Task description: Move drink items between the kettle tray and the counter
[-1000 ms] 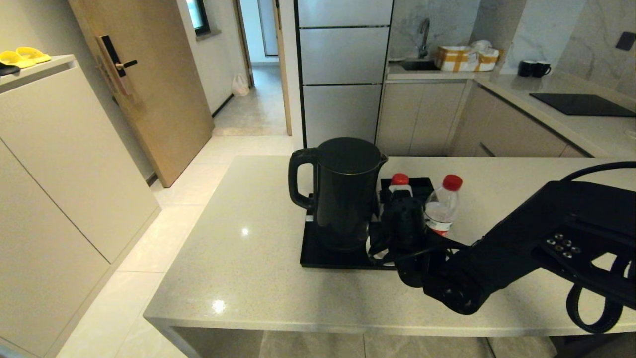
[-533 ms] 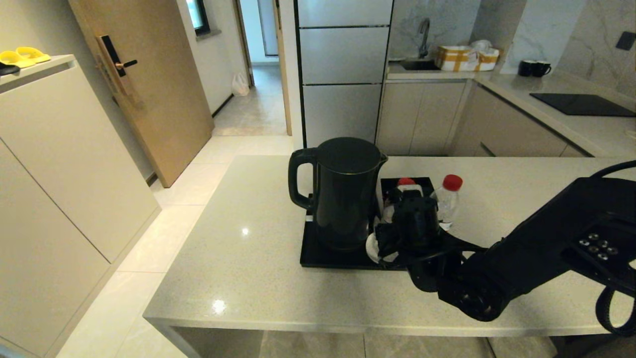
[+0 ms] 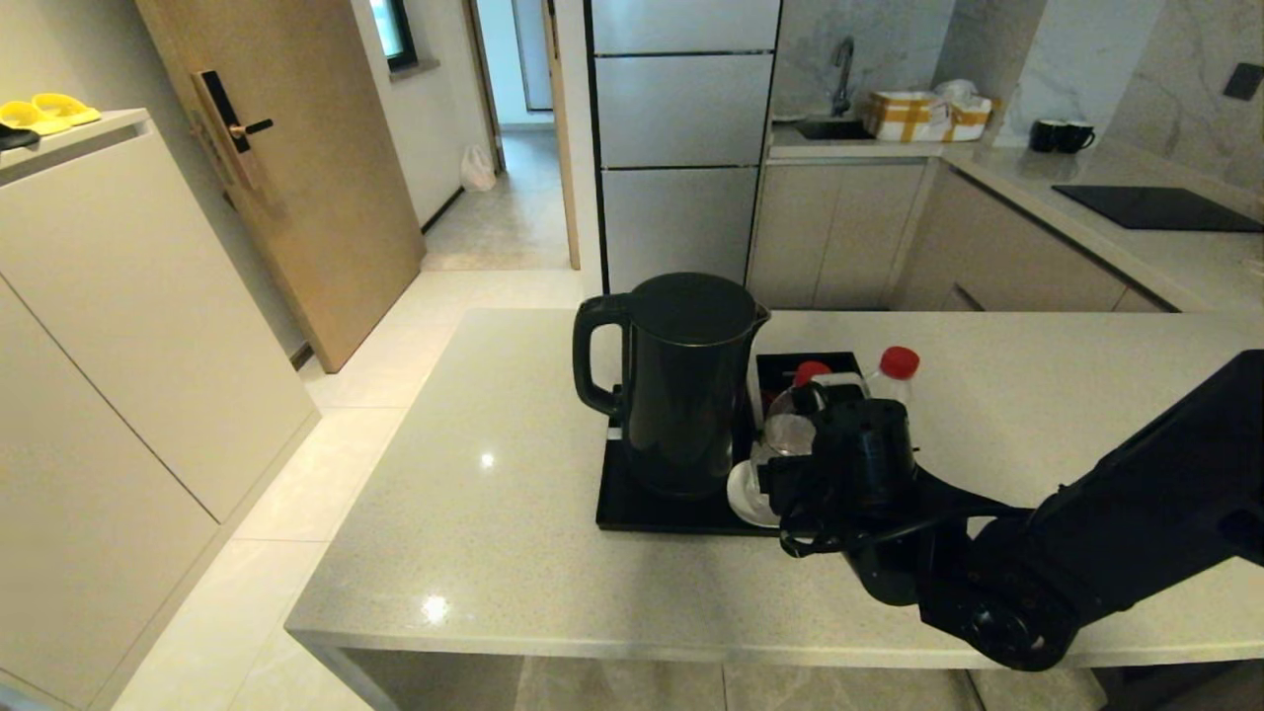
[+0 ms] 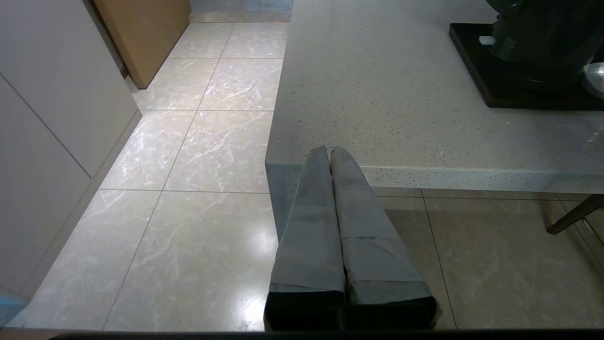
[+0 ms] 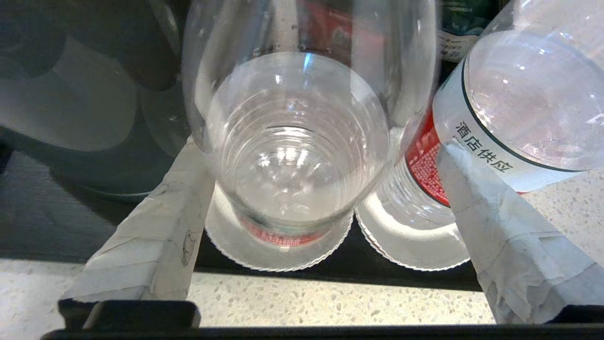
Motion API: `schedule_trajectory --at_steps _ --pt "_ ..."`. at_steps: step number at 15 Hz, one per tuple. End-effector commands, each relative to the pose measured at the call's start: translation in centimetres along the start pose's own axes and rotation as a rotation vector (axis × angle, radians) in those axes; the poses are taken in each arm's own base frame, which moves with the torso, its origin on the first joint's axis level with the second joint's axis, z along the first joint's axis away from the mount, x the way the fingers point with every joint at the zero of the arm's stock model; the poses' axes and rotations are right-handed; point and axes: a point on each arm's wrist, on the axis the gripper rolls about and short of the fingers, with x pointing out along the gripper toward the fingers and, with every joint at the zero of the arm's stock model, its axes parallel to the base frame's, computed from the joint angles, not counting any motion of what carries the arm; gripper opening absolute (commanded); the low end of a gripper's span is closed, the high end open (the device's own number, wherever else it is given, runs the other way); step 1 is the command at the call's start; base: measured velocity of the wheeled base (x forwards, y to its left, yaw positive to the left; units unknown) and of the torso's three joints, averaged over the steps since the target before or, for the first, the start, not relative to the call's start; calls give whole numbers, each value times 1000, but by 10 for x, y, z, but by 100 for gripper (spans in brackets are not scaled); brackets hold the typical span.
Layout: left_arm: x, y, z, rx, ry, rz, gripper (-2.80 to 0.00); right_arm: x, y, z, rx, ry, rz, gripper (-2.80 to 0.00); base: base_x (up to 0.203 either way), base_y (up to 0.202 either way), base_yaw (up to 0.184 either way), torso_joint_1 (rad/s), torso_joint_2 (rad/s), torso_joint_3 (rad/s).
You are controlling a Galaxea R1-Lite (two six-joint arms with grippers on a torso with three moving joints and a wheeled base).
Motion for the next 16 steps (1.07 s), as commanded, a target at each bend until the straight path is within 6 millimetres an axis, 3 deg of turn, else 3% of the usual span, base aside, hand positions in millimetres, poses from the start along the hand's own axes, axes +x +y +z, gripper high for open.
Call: schedule_trajectory --at_steps 1,6,9,11,14,15,16 --pt "0 0 0 0 0 0 -280 -8 0 7 9 -20 10 0 0 0 0 0 0 0" --pt "0 0 0 0 0 0 -280 -44 -13 10 2 -24 41 0 0 0 0 0 0 0" --pt "0 0 0 0 0 0 -280 -77 -28 21 24 -65 65 0 0 0 0 0 0 0" --pt "0 0 0 0 0 0 -280 -106 -48 37 55 -111 72 0 0 0 0 0 0 0" --pt "0 0 0 0 0 0 -280 -164 -92 65 118 -192 66 0 0 0 0 0 0 0" --pt "0 0 0 0 0 0 -280 -182 -109 71 131 -205 49 -280 0 0 0 0 0 0" --pt "0 0 0 0 0 0 -280 -202 -129 75 141 -209 19 -280 0 0 0 0 0 0"
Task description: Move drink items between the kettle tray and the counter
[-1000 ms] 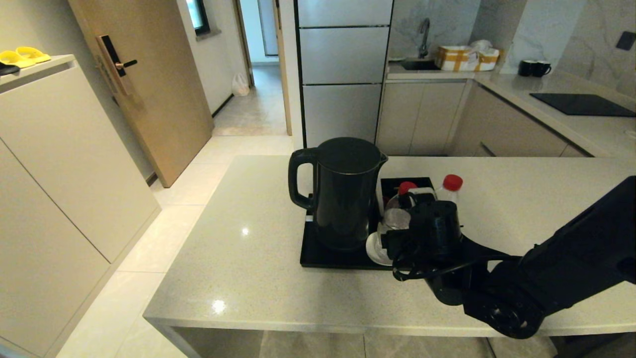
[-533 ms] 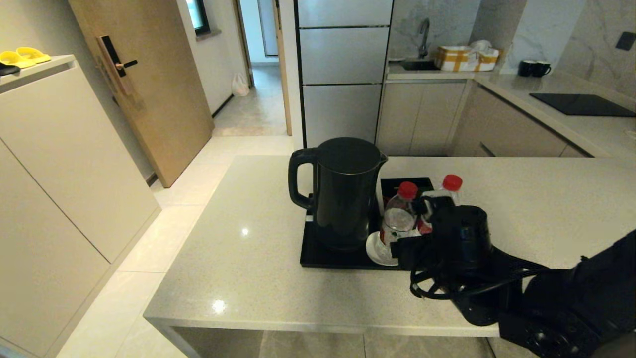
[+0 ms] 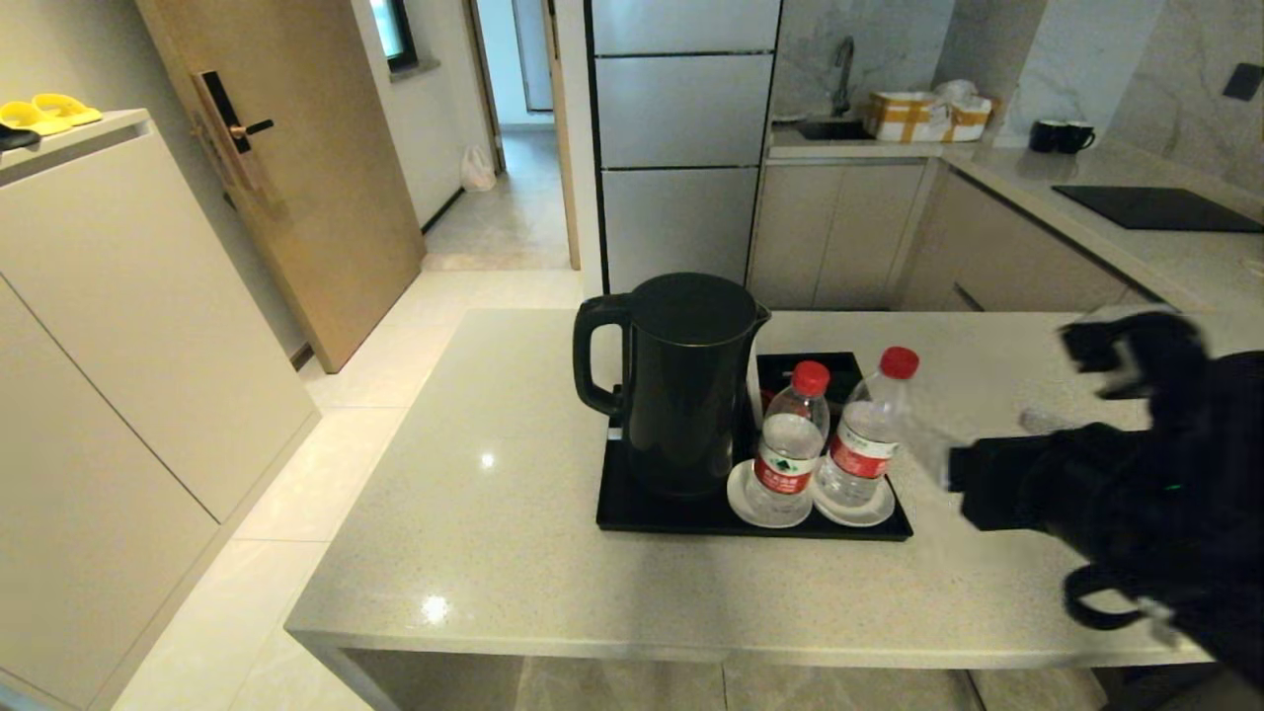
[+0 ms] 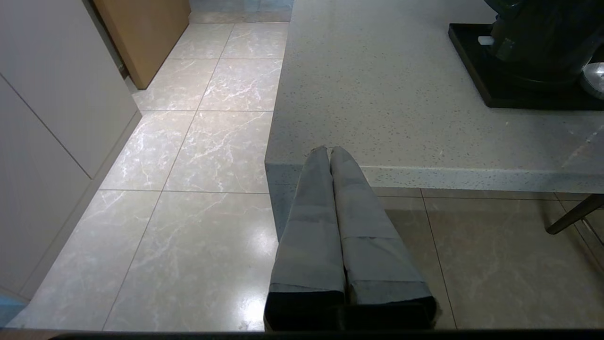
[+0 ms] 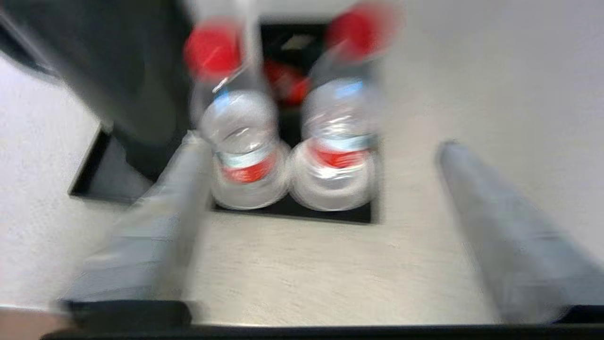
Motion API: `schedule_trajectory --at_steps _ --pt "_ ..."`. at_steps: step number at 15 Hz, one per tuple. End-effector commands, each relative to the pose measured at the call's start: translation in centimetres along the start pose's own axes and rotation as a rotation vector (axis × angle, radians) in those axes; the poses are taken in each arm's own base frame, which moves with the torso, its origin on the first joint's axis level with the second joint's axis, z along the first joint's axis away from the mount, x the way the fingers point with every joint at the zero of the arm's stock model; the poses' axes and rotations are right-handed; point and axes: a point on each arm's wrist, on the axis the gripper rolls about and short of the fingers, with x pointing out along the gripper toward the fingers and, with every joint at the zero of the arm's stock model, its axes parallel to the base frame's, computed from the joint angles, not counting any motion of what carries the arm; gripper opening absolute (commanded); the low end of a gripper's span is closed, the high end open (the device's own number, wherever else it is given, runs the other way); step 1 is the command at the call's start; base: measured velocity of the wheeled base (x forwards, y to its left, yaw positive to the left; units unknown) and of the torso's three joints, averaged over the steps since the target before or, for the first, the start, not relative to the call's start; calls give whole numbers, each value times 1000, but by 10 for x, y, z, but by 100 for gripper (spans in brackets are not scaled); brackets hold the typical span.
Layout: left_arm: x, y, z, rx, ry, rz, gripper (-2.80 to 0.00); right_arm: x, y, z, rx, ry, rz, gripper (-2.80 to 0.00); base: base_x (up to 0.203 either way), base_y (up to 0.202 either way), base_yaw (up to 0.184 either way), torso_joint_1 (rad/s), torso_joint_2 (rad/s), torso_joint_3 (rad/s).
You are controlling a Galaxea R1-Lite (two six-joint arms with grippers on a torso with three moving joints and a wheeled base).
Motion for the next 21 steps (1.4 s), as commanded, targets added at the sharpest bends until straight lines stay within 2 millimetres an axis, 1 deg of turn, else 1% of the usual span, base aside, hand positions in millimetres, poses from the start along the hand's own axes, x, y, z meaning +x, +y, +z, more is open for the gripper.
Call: schedule_trajectory --at_steps 1,2,3,5,6,7,8,9,10,11,13,14,15,16,17,18,19,20,21 --pt "0 0 0 0 1 1 -280 -66 -56 29 73 -82 -61 -280 0 0 0 0 0 0" --pt "0 0 0 0 1 0 -280 -83 -74 28 67 -62 -125 -280 0 0 0 0 0 0" --pt "0 0 0 0 1 0 -280 -95 -89 28 64 -48 -209 -280 0 0 0 0 0 0" --pt "0 0 0 0 1 0 -280 -111 -111 33 85 -67 -412 -280 0 0 0 0 0 0" --pt "0 0 0 0 1 0 -280 -124 -120 34 102 -95 -508 -280 0 0 0 0 0 0" --pt "0 0 -1 0 3 1 -280 -142 -126 33 113 -132 -581 -280 0 0 0 0 0 0" --pt "0 0 0 0 1 0 -280 -162 -129 28 109 -163 -622 -280 0 0 0 0 0 0" --pt "0 0 0 0 0 0 -280 -186 -131 20 100 -194 -654 -280 0 0 0 0 0 0" --pt "0 0 0 0 1 1 -280 -211 -132 10 89 -222 -680 -280 0 0 0 0 0 0" --pt "0 0 0 0 1 1 -280 -232 -131 -1 75 -227 -698 -280 0 0 0 0 0 0" --pt "0 0 0 0 1 0 -280 -264 -129 -29 30 -159 -730 -280 0 0 0 0 0 0" --pt "0 0 0 0 1 0 -280 -276 -126 -35 27 -146 -752 -280 0 0 0 0 0 0" --pt "0 0 0 0 1 0 -280 -284 -125 -37 29 -135 -755 -280 0 0 0 0 0 0" --pt "0 0 0 0 1 0 -280 -286 -124 -42 30 -130 -734 -280 0 0 0 0 0 0" --pt "0 0 0 0 1 0 -280 -286 -123 -53 28 -137 -686 -280 0 0 0 0 0 0" --pt "0 0 0 0 1 0 -280 -287 -121 -70 25 -168 -601 -280 0 0 0 0 0 0" --pt "0 0 0 0 0 0 -280 -278 -119 -88 20 -163 -508 -280 0 0 0 0 0 0" --pt "0 0 0 0 1 0 -280 -267 -118 -97 24 -149 -426 -280 0 0 0 0 0 0" --pt "0 0 0 0 0 0 -280 -257 -117 -101 20 -148 -365 -280 0 0 0 0 0 0"
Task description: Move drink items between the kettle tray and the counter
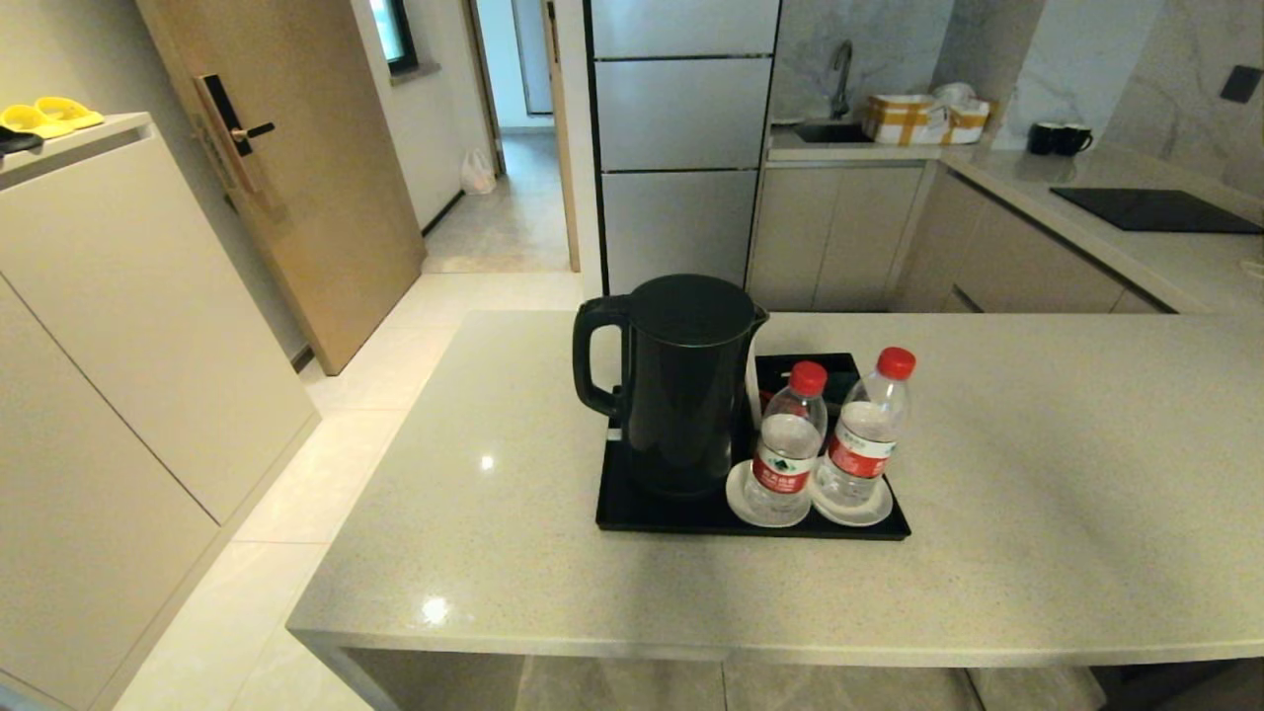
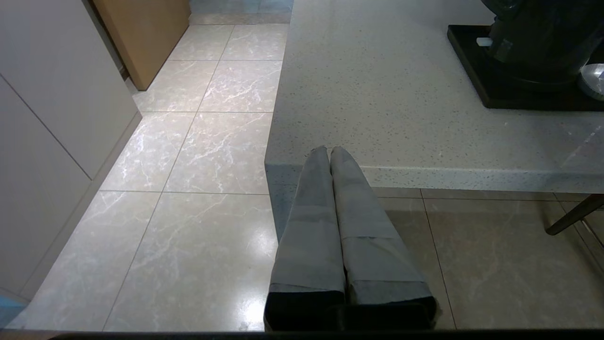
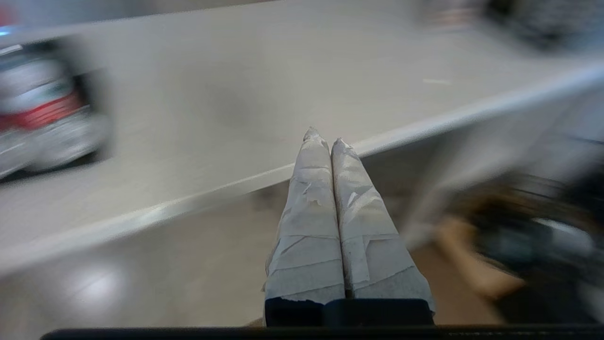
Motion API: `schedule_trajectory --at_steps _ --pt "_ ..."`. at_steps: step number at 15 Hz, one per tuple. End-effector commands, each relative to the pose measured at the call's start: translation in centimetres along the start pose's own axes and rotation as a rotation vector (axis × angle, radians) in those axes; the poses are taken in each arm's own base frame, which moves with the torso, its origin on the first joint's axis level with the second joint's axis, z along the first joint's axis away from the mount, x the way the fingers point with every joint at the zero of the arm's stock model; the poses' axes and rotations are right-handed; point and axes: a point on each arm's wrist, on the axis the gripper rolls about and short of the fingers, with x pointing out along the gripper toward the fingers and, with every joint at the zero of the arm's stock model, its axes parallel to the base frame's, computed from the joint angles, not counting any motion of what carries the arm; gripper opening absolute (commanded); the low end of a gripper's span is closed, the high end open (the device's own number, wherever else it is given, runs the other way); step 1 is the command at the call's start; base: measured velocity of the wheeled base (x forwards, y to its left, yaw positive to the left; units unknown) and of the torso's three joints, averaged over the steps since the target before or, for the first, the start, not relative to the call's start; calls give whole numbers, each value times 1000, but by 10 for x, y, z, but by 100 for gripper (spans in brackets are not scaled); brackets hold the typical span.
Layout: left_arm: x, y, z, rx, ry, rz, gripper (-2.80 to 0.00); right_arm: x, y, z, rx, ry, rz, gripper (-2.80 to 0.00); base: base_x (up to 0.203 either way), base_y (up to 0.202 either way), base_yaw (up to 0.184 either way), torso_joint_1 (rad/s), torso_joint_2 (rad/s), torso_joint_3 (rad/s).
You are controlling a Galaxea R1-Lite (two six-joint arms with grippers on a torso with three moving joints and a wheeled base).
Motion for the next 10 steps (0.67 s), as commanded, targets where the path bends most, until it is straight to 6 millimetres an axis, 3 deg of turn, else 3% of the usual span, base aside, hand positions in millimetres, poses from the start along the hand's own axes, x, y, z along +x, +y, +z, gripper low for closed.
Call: schedule_trajectory --at_steps 1,5,8,10 --pt "0 0 0 0 1 0 -280 18 12 -29 -13 5 126 -280 0 0 0 0 0 0" --pt "0 0 0 0 1 0 -280 70 39 -81 -100 -34 205 -280 0 0 0 0 0 0" --pt "0 0 0 1 0 0 -280 78 48 -94 -8 -74 419 -280 0 0 0 0 0 0" --pt "0 0 0 1 1 0 -280 79 49 -96 7 -71 421 -280 0 0 0 0 0 0"
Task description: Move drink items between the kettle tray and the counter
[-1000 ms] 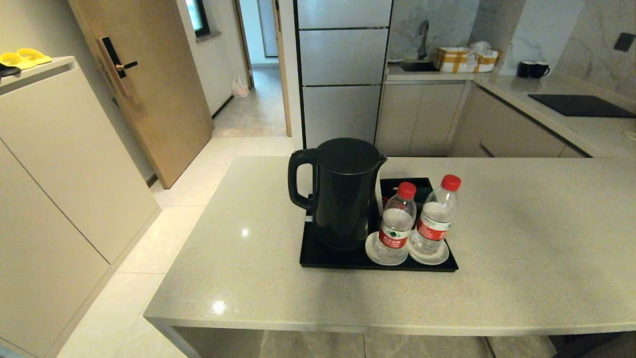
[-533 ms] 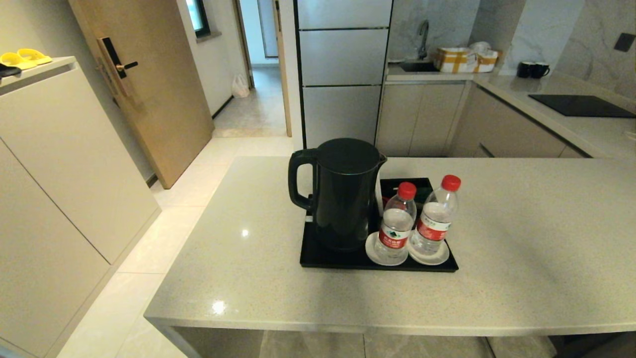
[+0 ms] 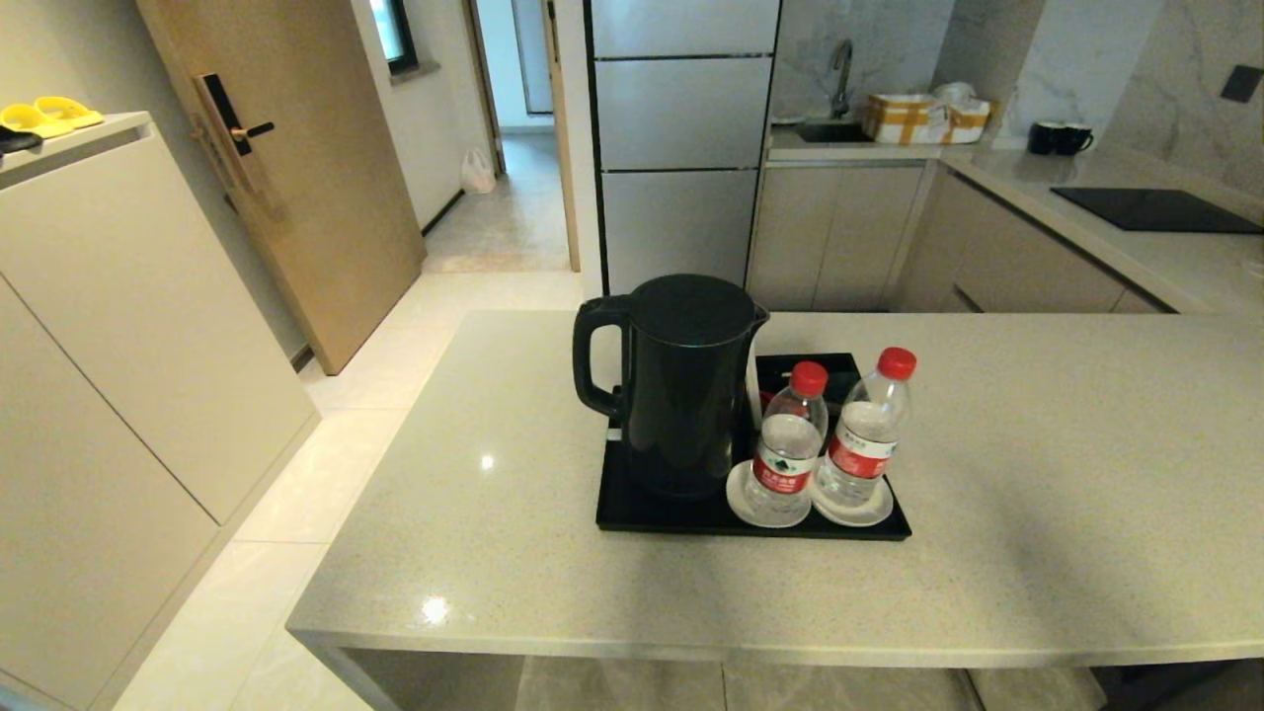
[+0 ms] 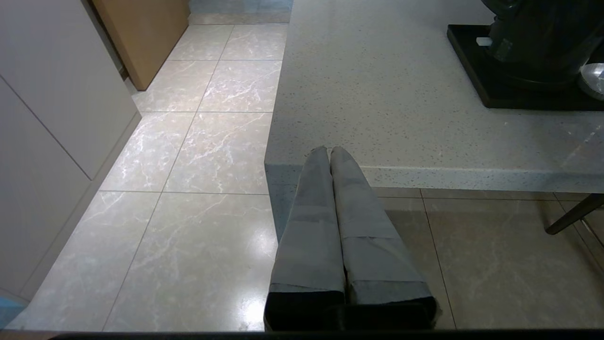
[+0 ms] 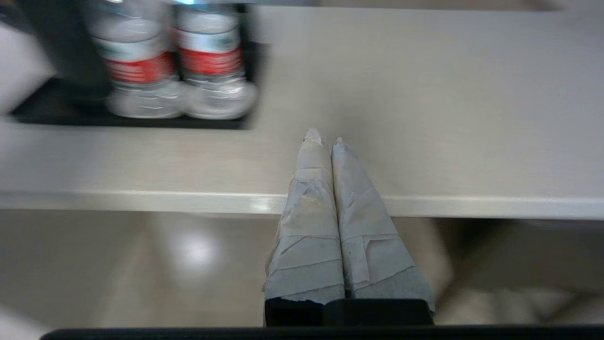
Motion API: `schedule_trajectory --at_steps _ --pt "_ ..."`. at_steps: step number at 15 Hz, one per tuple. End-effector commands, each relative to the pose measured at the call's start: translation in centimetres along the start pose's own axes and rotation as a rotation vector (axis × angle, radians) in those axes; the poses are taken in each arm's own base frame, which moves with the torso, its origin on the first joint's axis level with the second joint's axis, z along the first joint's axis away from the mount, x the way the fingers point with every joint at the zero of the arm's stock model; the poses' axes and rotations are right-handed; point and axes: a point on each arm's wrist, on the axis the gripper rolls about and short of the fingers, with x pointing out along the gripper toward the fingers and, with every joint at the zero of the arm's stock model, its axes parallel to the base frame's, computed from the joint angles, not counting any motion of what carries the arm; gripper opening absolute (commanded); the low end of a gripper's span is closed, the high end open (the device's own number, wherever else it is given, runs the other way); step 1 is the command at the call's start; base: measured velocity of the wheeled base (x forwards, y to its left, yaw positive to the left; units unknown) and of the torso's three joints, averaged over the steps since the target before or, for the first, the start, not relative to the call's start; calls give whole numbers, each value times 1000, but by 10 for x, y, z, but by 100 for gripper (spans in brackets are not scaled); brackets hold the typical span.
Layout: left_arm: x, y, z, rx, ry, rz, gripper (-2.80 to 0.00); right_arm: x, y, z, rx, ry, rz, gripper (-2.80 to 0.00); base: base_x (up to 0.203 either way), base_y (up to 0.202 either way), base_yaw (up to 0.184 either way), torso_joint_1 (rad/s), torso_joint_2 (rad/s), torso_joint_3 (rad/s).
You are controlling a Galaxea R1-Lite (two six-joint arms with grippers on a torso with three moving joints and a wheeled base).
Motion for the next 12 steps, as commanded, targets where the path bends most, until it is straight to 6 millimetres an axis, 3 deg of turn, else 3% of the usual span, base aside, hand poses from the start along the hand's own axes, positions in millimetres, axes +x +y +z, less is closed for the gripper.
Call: schedule_trajectory --at_steps 1,12 --pt "0 0 0 0 0 0 -280 1 0 -4 6 15 5 -280 0 0 0 0 0 0" --pt "0 0 0 0 1 0 -280 1 0 -4 26 11 2 -280 0 0 0 0 0 0"
